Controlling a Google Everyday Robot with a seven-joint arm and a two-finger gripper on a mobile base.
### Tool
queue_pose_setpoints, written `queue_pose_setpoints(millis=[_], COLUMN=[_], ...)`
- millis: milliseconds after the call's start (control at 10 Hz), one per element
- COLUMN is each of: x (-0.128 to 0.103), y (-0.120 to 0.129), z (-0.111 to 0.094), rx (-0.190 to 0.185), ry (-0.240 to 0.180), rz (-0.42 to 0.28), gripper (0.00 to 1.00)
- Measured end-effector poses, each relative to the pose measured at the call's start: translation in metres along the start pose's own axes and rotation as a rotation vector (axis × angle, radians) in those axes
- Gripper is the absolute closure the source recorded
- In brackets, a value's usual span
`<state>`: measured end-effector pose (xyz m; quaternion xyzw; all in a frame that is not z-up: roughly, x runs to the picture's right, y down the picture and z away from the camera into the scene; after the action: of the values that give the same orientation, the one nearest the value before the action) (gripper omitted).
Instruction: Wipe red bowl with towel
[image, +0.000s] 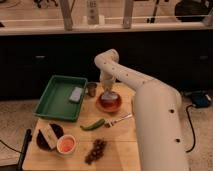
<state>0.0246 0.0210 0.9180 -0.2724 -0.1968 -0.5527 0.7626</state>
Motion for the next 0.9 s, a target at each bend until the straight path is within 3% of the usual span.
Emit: queue_pose_setpoints(millis=[200,500,900], x=[-0.015,-0.037,-0.027], y=[-0.001,0.015,0.052], z=[0.0,0.0,0.0], rx=[0.008,-0.015,-0.061], ry=[-0.044,-0.125,-0.133], rz=[-0.035,-0.101,-0.068], gripper=[1.0,1.0,1.0])
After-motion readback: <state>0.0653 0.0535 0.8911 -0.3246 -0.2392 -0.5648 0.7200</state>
